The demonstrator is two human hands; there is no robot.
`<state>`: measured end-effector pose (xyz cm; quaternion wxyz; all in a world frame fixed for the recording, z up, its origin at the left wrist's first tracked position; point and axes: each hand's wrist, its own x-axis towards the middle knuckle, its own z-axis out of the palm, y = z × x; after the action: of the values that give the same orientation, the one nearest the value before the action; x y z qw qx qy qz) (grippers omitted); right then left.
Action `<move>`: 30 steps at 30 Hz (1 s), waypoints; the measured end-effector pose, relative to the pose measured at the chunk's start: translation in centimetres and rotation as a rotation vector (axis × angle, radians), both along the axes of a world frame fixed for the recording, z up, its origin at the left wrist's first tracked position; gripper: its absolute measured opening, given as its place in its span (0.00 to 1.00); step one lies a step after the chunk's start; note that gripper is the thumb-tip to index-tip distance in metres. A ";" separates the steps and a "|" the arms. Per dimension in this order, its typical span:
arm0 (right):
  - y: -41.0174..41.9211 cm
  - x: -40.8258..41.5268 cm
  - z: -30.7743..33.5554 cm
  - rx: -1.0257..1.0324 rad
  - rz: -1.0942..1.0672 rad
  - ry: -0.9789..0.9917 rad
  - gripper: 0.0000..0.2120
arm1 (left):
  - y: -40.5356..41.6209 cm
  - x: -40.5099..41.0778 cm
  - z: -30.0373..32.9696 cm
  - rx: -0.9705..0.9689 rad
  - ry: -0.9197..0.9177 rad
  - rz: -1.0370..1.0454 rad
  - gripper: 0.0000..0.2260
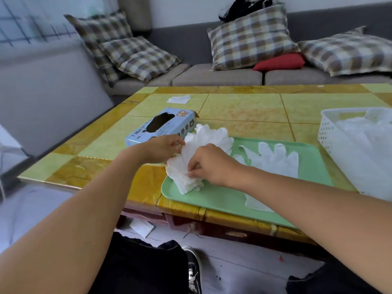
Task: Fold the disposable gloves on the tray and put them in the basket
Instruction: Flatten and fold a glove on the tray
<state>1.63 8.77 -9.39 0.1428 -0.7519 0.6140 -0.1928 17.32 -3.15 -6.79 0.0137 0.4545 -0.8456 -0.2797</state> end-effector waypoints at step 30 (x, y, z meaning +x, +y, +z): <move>9.0 -13.9 8.6 0.234 -0.247 -1.357 0.20 | 9.2 -11.3 6.8 0.568 0.885 -0.196 0.17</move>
<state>-12.29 17.73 -0.81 0.5518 -0.3697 0.4869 -0.5673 5.98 6.01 0.02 0.2194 0.1979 -0.6884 -0.6625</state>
